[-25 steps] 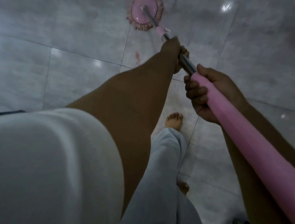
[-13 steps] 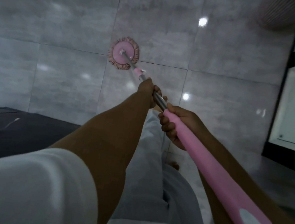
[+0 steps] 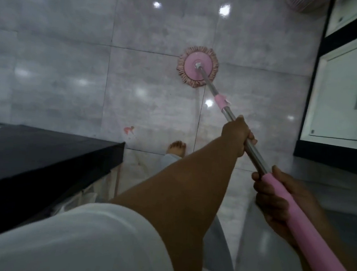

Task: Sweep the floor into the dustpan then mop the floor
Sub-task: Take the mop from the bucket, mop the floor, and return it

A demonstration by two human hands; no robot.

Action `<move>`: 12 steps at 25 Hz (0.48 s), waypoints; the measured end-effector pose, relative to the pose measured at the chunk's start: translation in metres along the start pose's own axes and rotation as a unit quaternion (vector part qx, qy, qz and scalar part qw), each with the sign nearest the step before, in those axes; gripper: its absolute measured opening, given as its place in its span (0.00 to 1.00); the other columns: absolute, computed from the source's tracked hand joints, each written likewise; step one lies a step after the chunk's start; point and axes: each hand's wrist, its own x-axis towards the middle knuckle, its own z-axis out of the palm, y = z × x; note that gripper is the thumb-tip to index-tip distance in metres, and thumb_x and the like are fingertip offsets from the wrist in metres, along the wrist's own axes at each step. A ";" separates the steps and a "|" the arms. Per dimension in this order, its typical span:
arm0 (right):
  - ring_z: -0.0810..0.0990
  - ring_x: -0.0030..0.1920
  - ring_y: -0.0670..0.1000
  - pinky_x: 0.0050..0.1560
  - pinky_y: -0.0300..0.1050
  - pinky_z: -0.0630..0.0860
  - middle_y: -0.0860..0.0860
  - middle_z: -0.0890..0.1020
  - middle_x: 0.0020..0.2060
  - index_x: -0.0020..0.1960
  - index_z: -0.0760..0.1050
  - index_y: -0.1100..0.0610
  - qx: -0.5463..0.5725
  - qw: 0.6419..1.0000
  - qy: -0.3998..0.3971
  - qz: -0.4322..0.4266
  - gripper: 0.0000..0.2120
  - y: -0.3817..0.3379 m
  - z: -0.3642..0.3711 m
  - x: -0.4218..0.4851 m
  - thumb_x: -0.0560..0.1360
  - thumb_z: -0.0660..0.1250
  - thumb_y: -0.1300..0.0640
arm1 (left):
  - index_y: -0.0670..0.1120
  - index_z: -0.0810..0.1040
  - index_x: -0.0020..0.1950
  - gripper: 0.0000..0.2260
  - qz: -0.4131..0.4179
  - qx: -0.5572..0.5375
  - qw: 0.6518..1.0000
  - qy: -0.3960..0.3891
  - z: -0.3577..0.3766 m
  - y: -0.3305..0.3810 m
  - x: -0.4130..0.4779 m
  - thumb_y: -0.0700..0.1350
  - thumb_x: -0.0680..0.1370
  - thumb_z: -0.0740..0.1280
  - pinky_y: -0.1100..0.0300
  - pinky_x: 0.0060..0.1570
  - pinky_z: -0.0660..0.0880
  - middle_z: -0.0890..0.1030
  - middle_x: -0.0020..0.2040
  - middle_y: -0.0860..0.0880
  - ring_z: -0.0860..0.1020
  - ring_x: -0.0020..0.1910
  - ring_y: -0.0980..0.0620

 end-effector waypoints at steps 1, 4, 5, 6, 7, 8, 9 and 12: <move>0.72 0.21 0.45 0.18 0.38 0.72 0.51 0.75 0.30 0.54 0.71 0.59 -0.014 1.000 0.003 0.008 0.18 -0.003 0.003 0.007 0.73 0.71 0.48 | 0.44 0.69 0.44 0.14 0.003 -0.005 1.000 -0.008 -0.005 0.005 0.000 0.53 0.82 0.58 0.63 0.23 0.73 0.70 0.26 0.47 0.71 0.16 0.53; 0.72 0.20 0.46 0.17 0.39 0.71 0.51 0.74 0.30 0.54 0.72 0.59 -0.045 0.998 0.015 0.043 0.16 -0.006 0.027 0.039 0.74 0.66 0.48 | 0.44 0.69 0.43 0.14 0.030 -0.039 0.999 0.002 -0.037 0.031 0.000 0.52 0.82 0.58 0.64 0.20 0.73 0.69 0.27 0.47 0.70 0.20 0.52; 0.71 0.20 0.46 0.17 0.39 0.71 0.51 0.74 0.29 0.53 0.73 0.59 -0.057 0.997 0.021 0.044 0.16 -0.007 0.037 0.050 0.75 0.65 0.47 | 0.43 0.69 0.42 0.15 0.037 -0.048 0.998 0.003 -0.049 0.041 0.000 0.52 0.83 0.58 0.64 0.20 0.73 0.69 0.27 0.47 0.70 0.22 0.51; 0.70 0.19 0.45 0.16 0.38 0.70 0.51 0.73 0.29 0.52 0.74 0.60 -0.070 0.996 0.031 0.043 0.16 -0.007 0.048 0.061 0.75 0.63 0.47 | 0.43 0.69 0.42 0.15 0.044 -0.059 0.997 0.007 -0.061 0.050 -0.001 0.52 0.83 0.57 0.64 0.19 0.72 0.69 0.27 0.46 0.69 0.23 0.51; 0.70 0.19 0.45 0.16 0.38 0.69 0.51 0.73 0.28 0.51 0.74 0.60 -0.083 0.995 0.040 0.047 0.16 -0.006 0.061 0.074 0.75 0.63 0.47 | 0.43 0.69 0.42 0.15 0.052 -0.072 0.996 0.015 -0.075 0.061 -0.001 0.52 0.83 0.57 0.64 0.19 0.72 0.68 0.27 0.46 0.69 0.24 0.50; 0.69 0.19 0.45 0.15 0.37 0.68 0.51 0.72 0.28 0.50 0.74 0.61 -0.098 0.993 0.048 0.054 0.16 -0.005 0.076 0.087 0.74 0.62 0.48 | 0.43 0.69 0.42 0.15 0.062 -0.083 0.994 0.024 -0.090 0.071 -0.002 0.52 0.83 0.57 0.65 0.19 0.72 0.68 0.27 0.46 0.68 0.24 0.50; 0.69 0.18 0.45 0.15 0.36 0.67 0.51 0.72 0.27 0.49 0.74 0.61 -0.114 0.990 0.054 0.061 0.16 -0.004 0.091 0.100 0.74 0.62 0.48 | 0.43 0.68 0.43 0.15 0.072 -0.090 0.993 0.036 -0.106 0.083 -0.004 0.52 0.83 0.57 0.65 0.19 0.71 0.67 0.27 0.46 0.68 0.23 0.50; 0.68 0.18 0.44 0.15 0.35 0.67 0.50 0.72 0.27 0.48 0.73 0.61 -0.185 0.978 0.061 0.080 0.16 -0.001 0.131 0.143 0.77 0.59 0.47 | 0.44 0.68 0.42 0.14 0.099 -0.113 0.985 0.084 -0.156 0.116 -0.005 0.52 0.83 0.57 0.66 0.19 0.70 0.67 0.24 0.48 0.68 0.19 0.52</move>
